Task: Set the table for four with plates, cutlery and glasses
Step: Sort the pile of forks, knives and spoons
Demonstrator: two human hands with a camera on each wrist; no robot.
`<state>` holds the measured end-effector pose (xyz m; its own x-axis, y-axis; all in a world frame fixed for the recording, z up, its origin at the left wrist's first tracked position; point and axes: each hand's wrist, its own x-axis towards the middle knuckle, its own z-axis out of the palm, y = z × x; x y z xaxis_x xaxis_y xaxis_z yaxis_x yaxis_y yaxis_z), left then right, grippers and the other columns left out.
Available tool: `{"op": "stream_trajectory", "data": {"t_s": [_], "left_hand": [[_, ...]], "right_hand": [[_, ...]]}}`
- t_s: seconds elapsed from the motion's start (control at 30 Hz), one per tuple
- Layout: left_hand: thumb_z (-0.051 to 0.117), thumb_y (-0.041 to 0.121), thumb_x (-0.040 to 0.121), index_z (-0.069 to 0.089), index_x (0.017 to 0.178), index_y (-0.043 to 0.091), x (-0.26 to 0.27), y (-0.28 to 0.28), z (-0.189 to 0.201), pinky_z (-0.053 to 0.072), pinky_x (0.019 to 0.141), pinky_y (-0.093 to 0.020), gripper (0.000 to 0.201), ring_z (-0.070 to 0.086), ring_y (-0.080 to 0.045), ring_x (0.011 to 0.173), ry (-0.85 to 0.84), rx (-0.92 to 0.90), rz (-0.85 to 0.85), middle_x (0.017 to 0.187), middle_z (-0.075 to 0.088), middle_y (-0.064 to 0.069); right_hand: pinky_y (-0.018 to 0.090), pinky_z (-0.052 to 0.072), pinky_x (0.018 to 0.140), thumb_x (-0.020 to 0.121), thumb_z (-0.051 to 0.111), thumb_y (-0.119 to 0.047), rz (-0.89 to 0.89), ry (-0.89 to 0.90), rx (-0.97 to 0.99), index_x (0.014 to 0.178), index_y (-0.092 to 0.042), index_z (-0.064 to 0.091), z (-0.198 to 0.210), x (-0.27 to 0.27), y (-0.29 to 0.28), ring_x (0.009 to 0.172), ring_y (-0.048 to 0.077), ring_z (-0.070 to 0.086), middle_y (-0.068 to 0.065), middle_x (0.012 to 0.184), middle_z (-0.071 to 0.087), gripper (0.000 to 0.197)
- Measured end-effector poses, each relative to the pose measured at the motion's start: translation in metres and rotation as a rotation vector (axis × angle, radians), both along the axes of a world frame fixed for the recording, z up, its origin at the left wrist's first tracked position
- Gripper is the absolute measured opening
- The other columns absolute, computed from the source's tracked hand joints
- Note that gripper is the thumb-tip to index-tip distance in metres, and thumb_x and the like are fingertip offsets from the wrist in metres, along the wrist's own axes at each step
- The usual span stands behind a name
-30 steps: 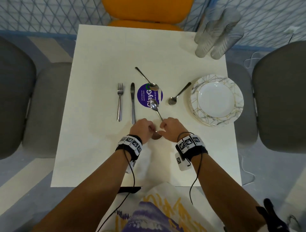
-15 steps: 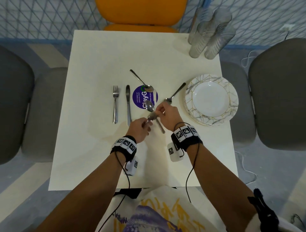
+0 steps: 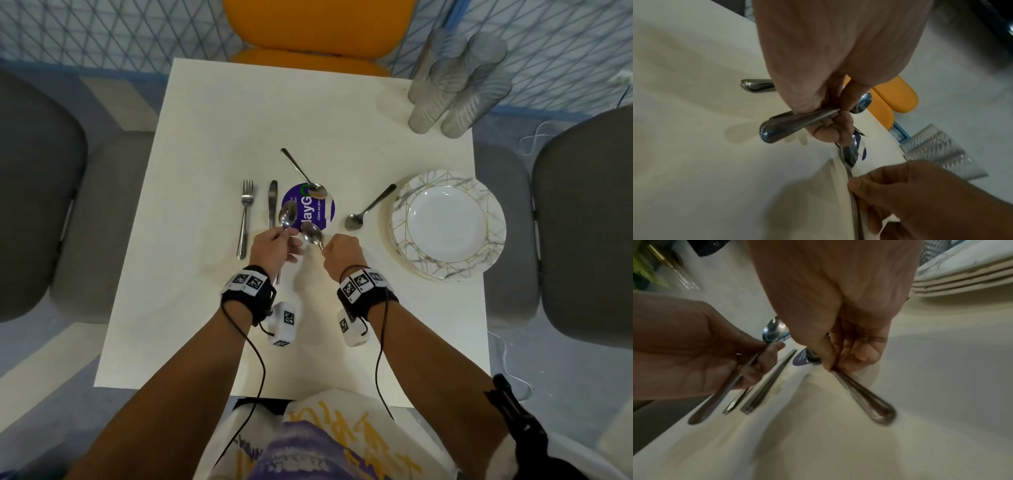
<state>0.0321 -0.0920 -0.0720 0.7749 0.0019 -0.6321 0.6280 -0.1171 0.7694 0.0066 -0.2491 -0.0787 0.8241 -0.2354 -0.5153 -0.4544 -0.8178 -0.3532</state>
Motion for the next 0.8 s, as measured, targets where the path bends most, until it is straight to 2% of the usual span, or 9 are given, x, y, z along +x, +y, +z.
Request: {"op": "stream_trajectory", "data": {"t_s": [0.1, 0.2, 0.3, 0.37, 0.4, 0.5, 0.57, 0.67, 0.8], "left_hand": [[0.046, 0.006, 0.107, 0.068, 0.107, 0.001, 0.002, -0.004, 0.000, 0.061, 0.076, -0.042, 0.023, 0.073, -0.028, 0.076, 0.030, -0.081, 0.068, 0.086, 0.073, -0.014], [0.047, 0.003, 0.105, 0.067, 0.112, -0.003, 0.003, -0.010, -0.001, 0.061, 0.083, -0.046, 0.022, 0.073, -0.032, 0.083, 0.061, -0.145, 0.095, 0.090, 0.072, -0.018], [0.046, 0.000, 0.103, 0.067, 0.114, -0.004, 0.002, -0.019, 0.001, 0.063, 0.083, -0.046, 0.024, 0.074, -0.032, 0.083, 0.093, -0.200, 0.106, 0.094, 0.074, -0.021], [0.048, 0.003, 0.104, 0.071, 0.110, 0.001, 0.001, -0.024, 0.006, 0.062, 0.077, -0.039, 0.023, 0.076, -0.027, 0.084, 0.098, -0.216, 0.091, 0.096, 0.077, -0.018], [0.050, 0.006, 0.105, 0.073, 0.109, 0.003, 0.000, -0.026, 0.008, 0.061, 0.073, -0.034, 0.023, 0.076, -0.023, 0.083, 0.098, -0.214, 0.080, 0.096, 0.077, -0.015], [0.050, 0.011, 0.106, 0.073, 0.114, 0.001, 0.001, -0.031, 0.008, 0.057, 0.076, -0.032, 0.027, 0.072, -0.023, 0.090, 0.110, -0.264, 0.075, 0.106, 0.074, -0.018], [0.045, 0.012, 0.107, 0.072, 0.113, 0.001, 0.001, -0.032, 0.009, 0.055, 0.078, -0.033, 0.030, 0.067, -0.024, 0.091, 0.136, -0.309, 0.078, 0.108, 0.070, -0.021], [0.044, 0.013, 0.109, 0.071, 0.114, 0.003, 0.000, -0.031, 0.009, 0.057, 0.076, -0.033, 0.030, 0.068, -0.025, 0.095, 0.152, -0.330, 0.066, 0.111, 0.074, -0.019], [0.047, 0.013, 0.109, 0.070, 0.112, 0.001, -0.002, -0.031, 0.013, 0.057, 0.061, -0.037, 0.027, 0.068, -0.027, 0.081, 0.114, -0.302, 0.025, 0.106, 0.075, -0.019]], "right_hand": [[0.031, 0.049, 0.081, 0.095, 0.061, -0.020, -0.009, 0.001, 0.041, 0.107, -0.001, 0.068, 0.005, 0.001, -0.004, 0.103, 0.033, 0.066, 0.016, 0.108, 0.070, 0.024], [0.035, 0.055, 0.085, 0.096, 0.059, -0.019, -0.182, -0.091, 0.222, 0.098, -0.004, 0.072, 0.009, 0.002, -0.007, 0.095, 0.030, 0.069, 0.014, 0.100, 0.073, 0.020], [0.037, 0.060, 0.068, 0.095, 0.060, -0.015, -0.371, -0.142, 0.505, 0.086, -0.011, 0.070, 0.016, 0.002, -0.003, 0.068, 0.024, 0.067, 0.010, 0.079, 0.071, 0.015], [0.035, 0.057, 0.060, 0.095, 0.061, -0.016, -0.397, -0.125, 0.618, 0.081, -0.006, 0.072, 0.020, 0.001, 0.002, 0.056, 0.020, 0.061, 0.010, 0.068, 0.068, 0.020], [0.038, 0.057, 0.061, 0.095, 0.061, -0.018, -0.391, -0.116, 0.648, 0.080, -0.003, 0.072, 0.022, 0.001, 0.004, 0.054, 0.021, 0.060, 0.012, 0.065, 0.067, 0.023], [0.043, 0.058, 0.066, 0.094, 0.059, -0.018, -0.370, -0.109, 0.660, 0.077, -0.003, 0.072, 0.021, -0.001, 0.009, 0.052, 0.021, 0.059, 0.014, 0.062, 0.066, 0.026], [0.043, 0.059, 0.066, 0.094, 0.060, -0.017, -0.384, -0.124, 0.647, 0.076, -0.008, 0.073, 0.020, -0.002, 0.010, 0.051, 0.019, 0.059, 0.014, 0.062, 0.067, 0.024], [0.038, 0.059, 0.064, 0.093, 0.065, -0.017, -0.411, -0.159, 0.630, 0.077, -0.008, 0.075, 0.021, -0.003, 0.010, 0.049, 0.016, 0.060, 0.012, 0.064, 0.070, 0.021], [0.035, 0.062, 0.062, 0.092, 0.068, -0.014, -0.450, -0.173, 0.629, 0.080, -0.008, 0.077, 0.023, -0.003, 0.011, 0.051, 0.018, 0.065, 0.011, 0.069, 0.074, 0.016]]}}
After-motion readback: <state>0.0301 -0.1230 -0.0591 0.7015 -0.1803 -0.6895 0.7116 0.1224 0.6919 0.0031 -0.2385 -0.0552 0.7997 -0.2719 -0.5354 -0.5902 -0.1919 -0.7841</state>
